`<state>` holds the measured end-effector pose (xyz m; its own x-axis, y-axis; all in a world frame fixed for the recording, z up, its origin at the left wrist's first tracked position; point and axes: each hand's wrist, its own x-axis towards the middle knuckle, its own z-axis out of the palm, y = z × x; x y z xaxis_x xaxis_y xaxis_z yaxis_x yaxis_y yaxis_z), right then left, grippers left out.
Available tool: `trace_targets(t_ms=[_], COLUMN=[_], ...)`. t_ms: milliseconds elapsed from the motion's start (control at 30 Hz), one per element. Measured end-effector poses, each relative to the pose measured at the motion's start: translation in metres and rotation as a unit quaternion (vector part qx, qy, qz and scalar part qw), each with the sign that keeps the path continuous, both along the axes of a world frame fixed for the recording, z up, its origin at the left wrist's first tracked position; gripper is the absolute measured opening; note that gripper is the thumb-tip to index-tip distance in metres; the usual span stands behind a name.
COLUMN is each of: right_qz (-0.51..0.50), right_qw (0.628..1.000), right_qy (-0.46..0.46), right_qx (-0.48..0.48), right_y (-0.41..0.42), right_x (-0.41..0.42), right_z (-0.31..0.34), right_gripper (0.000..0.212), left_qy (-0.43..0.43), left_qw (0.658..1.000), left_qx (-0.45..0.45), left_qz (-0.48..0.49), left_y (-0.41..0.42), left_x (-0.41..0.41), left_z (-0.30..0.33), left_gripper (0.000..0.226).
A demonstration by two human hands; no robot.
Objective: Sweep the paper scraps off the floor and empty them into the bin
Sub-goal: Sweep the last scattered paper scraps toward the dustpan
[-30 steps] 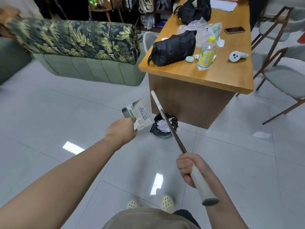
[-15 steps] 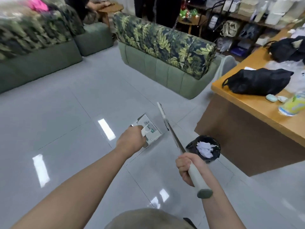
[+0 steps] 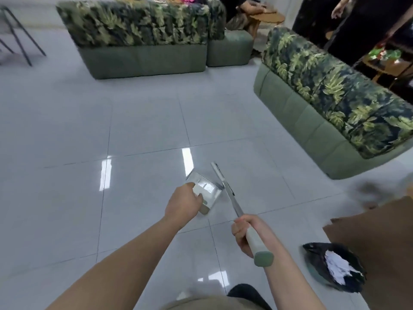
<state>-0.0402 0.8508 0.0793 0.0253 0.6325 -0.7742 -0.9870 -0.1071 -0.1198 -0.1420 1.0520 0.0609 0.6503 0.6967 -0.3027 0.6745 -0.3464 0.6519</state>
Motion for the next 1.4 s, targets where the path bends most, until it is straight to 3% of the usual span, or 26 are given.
trace_targets(t_ms=[67,200,433,600,667,733,933,1033,1233,1400], right_qz=[0.036,0.093,0.237,0.333,0.372,0.416,0.542,0.579,0.647,0.678], right_qw=[0.999,0.994,0.969,0.939,0.924,0.906,0.837,0.812,0.756,0.729], right_qy=[-0.009,-0.002,-0.012,0.027,0.028,0.015,-0.003,-0.026,-0.082,-0.080], right_qx=[-0.023,-0.057,-0.068,-0.078,-0.077,-0.075,-0.069,-0.061,-0.053,-0.045], right_y=[0.033,0.099,0.247,0.363,0.404,0.440,0.539,0.587,0.658,0.719], right_x=[-0.002,0.000,0.019,0.007,-0.012,-0.038,-0.138,-0.205,-0.361,-0.484], right_z=[0.002,0.001,-0.009,-0.005,-0.004,-0.002,0.005,0.006,0.017,0.024], right_gripper=[0.064,0.030,0.030,0.022,0.019,0.020,0.019,0.021,0.022,0.015], left_qy=[-0.007,-0.025,-0.028,-0.025,-0.034,-0.041,-0.090,-0.109,-0.125,-0.136], left_qw=[0.999,0.991,0.959,0.915,0.888,0.856,0.752,0.727,0.709,0.663], left_qx=[0.003,-0.012,-0.032,-0.057,-0.063,-0.065,-0.075,-0.066,-0.054,-0.047], left_qz=[0.041,0.130,0.282,0.400,0.453,0.512,0.649,0.674,0.692,0.735], left_y=[0.023,0.067,0.158,0.219,0.238,0.253,0.302,0.334,0.396,0.446], left_x=[-0.013,-0.037,-0.058,-0.086,-0.106,-0.131,-0.230,-0.290,-0.431,-0.543], left_z=[-0.004,-0.015,-0.022,-0.012,-0.009,-0.004,-0.010,-0.019,-0.015,-0.003], left_gripper=[0.011,0.015,0.023,0.032,0.018,0.004,0.014,0.012,0.011,0.011])
